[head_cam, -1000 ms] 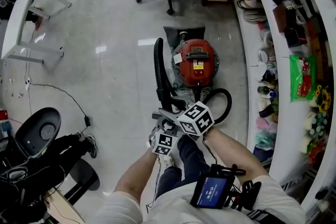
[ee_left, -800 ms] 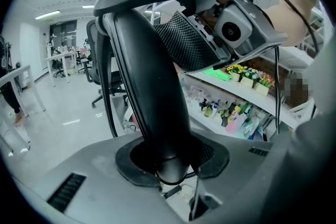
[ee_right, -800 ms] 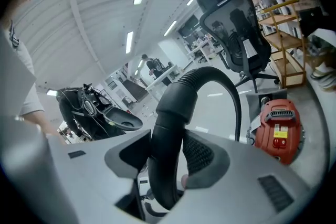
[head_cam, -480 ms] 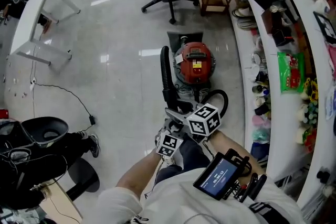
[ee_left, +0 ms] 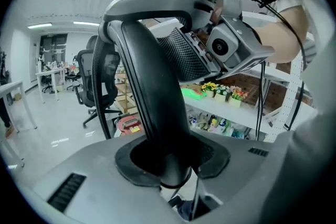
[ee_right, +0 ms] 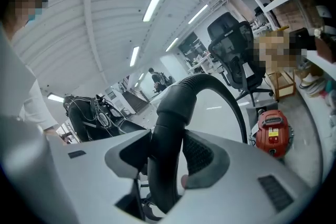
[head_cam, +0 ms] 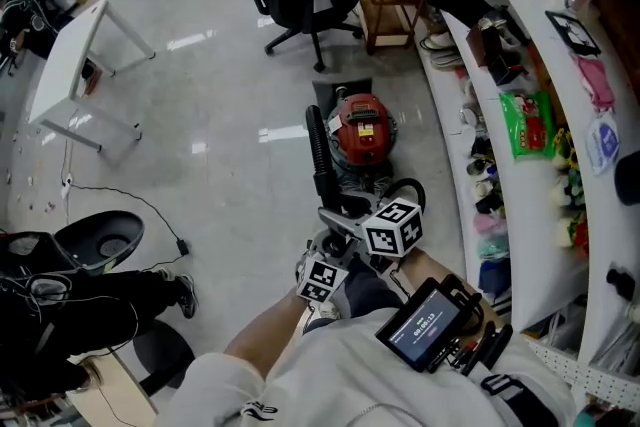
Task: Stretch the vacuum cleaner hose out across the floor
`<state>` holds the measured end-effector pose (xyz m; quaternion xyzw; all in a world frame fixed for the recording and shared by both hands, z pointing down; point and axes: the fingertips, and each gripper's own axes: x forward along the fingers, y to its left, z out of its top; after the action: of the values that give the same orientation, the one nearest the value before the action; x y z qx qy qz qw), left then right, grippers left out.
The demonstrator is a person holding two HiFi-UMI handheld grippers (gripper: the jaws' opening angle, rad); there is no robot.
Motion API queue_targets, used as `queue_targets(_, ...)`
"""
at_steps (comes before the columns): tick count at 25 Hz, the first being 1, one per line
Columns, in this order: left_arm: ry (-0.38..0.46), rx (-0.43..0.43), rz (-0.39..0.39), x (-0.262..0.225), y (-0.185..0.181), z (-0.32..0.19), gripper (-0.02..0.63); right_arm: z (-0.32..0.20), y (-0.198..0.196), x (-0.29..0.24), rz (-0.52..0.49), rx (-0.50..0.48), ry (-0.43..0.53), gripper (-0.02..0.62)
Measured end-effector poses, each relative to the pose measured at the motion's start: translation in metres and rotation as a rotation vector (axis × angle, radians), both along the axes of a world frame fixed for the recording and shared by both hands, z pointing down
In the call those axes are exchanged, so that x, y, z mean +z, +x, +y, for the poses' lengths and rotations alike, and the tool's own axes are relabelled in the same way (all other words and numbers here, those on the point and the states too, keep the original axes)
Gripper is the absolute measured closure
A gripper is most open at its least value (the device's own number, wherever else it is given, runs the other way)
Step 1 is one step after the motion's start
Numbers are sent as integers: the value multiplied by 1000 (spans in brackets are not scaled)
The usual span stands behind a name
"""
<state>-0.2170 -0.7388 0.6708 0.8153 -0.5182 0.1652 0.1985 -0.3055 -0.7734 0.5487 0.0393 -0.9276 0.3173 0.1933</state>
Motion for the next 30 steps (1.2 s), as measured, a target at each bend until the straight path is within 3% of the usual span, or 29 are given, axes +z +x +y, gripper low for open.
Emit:
queue_targets(9,95,71,11,-61,11,29,486,29,15,-55,-56,66,42,407)
queue_targets(17,154,151,1,-93,28,89,485,85,36,-87,-100,117,50,407)
queue_targets(30,144,279,-1,-96,81,199,485,185,93,-90,-81,237,48,407)
